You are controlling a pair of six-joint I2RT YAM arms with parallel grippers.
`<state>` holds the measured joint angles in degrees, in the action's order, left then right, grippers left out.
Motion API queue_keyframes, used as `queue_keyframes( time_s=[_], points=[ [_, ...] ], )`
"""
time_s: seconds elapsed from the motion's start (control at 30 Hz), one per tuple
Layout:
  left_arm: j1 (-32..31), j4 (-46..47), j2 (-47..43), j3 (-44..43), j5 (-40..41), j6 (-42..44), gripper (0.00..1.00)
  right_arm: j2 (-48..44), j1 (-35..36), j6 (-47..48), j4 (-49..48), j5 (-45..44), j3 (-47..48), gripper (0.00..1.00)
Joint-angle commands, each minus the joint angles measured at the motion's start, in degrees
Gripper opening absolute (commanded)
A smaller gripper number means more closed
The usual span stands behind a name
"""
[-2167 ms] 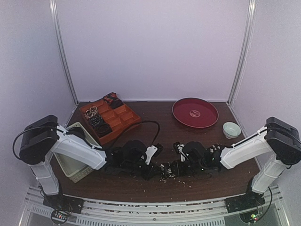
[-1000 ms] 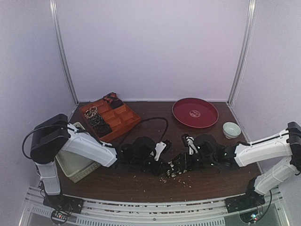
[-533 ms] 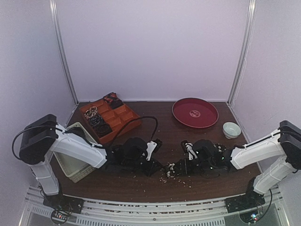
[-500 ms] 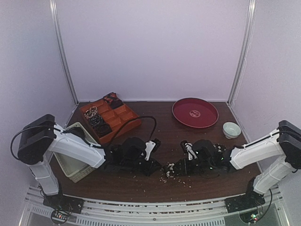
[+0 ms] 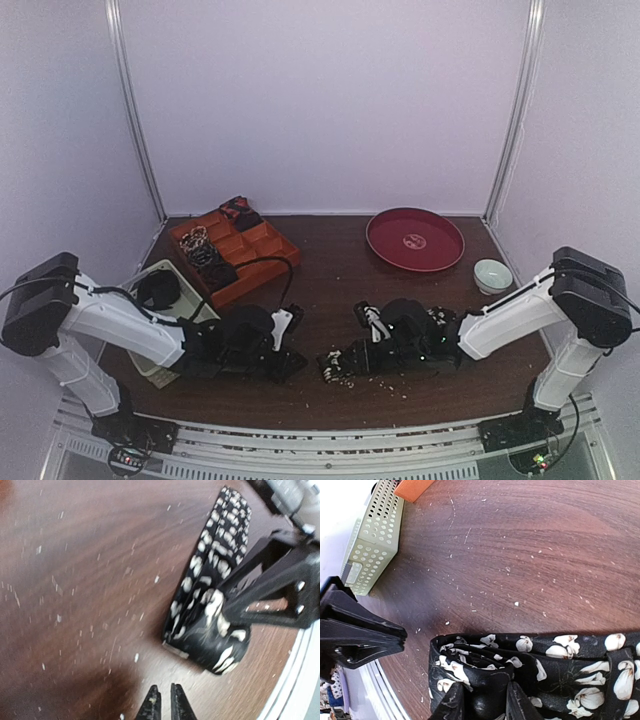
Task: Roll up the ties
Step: Roll the tie at the center of the board.
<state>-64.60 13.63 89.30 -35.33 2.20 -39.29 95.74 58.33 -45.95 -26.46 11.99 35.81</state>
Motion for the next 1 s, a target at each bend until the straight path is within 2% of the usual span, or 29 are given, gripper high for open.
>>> queue_keyframes(
  time_s=[0.0, 0.37, 0.7, 0.97],
  points=[
    [0.03, 5.66, 0.48, 2.45, -2.27, -2.41, 0.08, 1.95, -0.47, 3.55, 3.36, 0.57, 0.61, 0.30],
    [-0.79, 10.03, 8.39, -0.80, -4.38, -2.96, 0.02, 1.94, -3.40, 10.74, 9.70, 1.23, 2.85, 0.32],
    [-0.79, 15.04, 12.18, -2.11, -6.07, -3.90, 0.00, 1.89, -4.27, 10.01, 5.75, 4.27, -0.09, 0.33],
    [-0.79, 17.25, 13.04, -3.82, -7.65, -3.49, 0.00, 1.04, -6.08, 10.52, 4.41, 3.47, -2.67, 0.33]
  ],
)
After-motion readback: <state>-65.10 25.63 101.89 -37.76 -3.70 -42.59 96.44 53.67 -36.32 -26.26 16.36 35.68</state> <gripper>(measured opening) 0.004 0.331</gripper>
